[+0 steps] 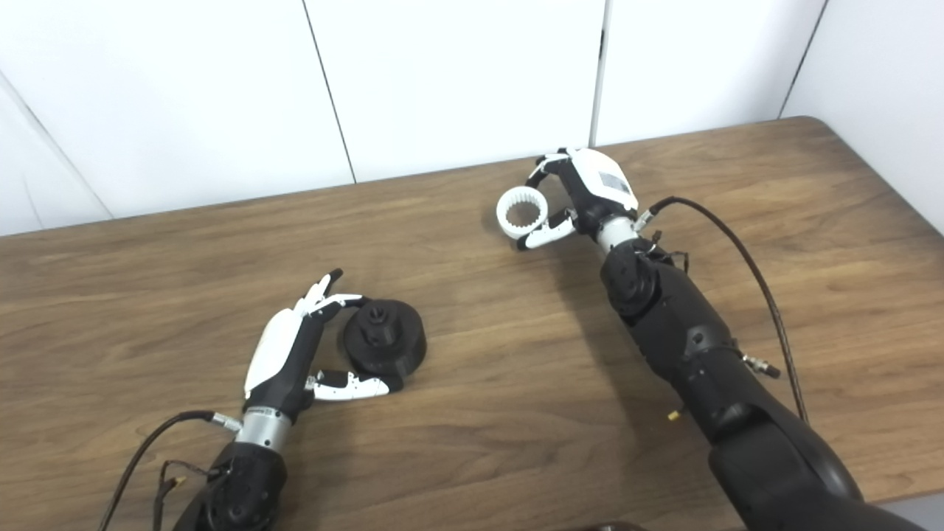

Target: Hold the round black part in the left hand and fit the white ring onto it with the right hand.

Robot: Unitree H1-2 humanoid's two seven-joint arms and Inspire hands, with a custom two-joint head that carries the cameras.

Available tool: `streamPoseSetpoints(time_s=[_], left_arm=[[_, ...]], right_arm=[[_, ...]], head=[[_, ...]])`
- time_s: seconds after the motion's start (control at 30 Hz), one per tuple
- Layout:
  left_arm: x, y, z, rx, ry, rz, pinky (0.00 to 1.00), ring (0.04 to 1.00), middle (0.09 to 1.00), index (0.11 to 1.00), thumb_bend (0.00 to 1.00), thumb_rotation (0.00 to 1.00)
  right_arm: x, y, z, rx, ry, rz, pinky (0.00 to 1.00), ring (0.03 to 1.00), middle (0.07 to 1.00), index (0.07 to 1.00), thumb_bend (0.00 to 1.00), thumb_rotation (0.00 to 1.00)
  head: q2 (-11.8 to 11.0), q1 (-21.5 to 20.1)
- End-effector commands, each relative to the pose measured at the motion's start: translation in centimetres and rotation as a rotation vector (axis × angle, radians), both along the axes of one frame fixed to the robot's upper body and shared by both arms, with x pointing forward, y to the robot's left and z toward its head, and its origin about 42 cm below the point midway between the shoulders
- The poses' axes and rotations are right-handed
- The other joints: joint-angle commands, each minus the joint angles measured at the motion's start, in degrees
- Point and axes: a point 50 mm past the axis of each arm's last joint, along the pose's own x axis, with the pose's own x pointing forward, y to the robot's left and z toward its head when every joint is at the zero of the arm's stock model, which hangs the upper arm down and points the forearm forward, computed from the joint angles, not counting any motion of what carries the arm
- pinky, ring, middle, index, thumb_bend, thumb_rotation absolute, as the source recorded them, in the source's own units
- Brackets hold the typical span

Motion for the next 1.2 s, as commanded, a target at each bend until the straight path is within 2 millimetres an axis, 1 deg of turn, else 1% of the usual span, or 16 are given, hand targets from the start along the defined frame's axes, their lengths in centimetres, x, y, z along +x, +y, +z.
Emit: streamPoseSetpoints(time_s=[0.0, 0.37, 0.57, 0.7, 0.97, 1.17], left_arm=[[-0.4, 0.0, -0.3, 0.004, -0.004, -0.005, 1.00, 1.000, 1.000, 0.678, 0.94, 0.22], [-0.2, 0.2, -0.3, 0.005, -0.013, -0.007, 1.00, 1.000, 1.000, 0.676, 0.95, 0.21], [-0.1, 0.2, -0.2, 0.004, -0.015, -0.006, 1.00, 1.000, 1.000, 0.677, 0.95, 0.21], [0.0, 0.0, -0.1, 0.003, -0.021, -0.005, 1.00, 1.000, 1.000, 0.677, 0.95, 0.20], [0.1, -0.8, -0.1, 0.004, -0.016, -0.009, 0.99, 1.000, 1.000, 0.675, 0.95, 0.20], [0.0, -1.6, -0.1, 0.000, -0.020, -0.009, 1.00, 1.000, 1.000, 0.670, 0.96, 0.19]], right_arm=[[0.4, 0.4, 3.7, 0.024, -0.128, 0.027, 1.00, 0.956, 0.844, 0.482, 0.52, 0.15], [-1.8, 0.9, 5.7, 0.108, -0.195, 0.054, 1.00, 0.954, 0.846, 0.482, 0.52, 0.15], [-3.3, 1.3, 6.5, 0.193, -0.214, 0.083, 1.00, 0.955, 0.848, 0.482, 0.52, 0.14], [-4.5, 1.7, 7.0, 0.225, -0.217, 0.102, 1.00, 0.956, 0.847, 0.482, 0.52, 0.14], [-6.4, 1.9, 6.8, 0.239, -0.216, 0.162, 0.92, 0.954, 0.844, 0.482, 0.52, 0.14], [-7.5, 2.4, 6.1, 0.256, -0.211, 0.217, 0.92, 0.948, 0.839, 0.481, 0.52, 0.14]], head=[[0.1, 0.0], [0.2, 0.1], [0.4, 0.5], [0.6, 2.0], [1.0, 6.7], [1.1, 8.4]])
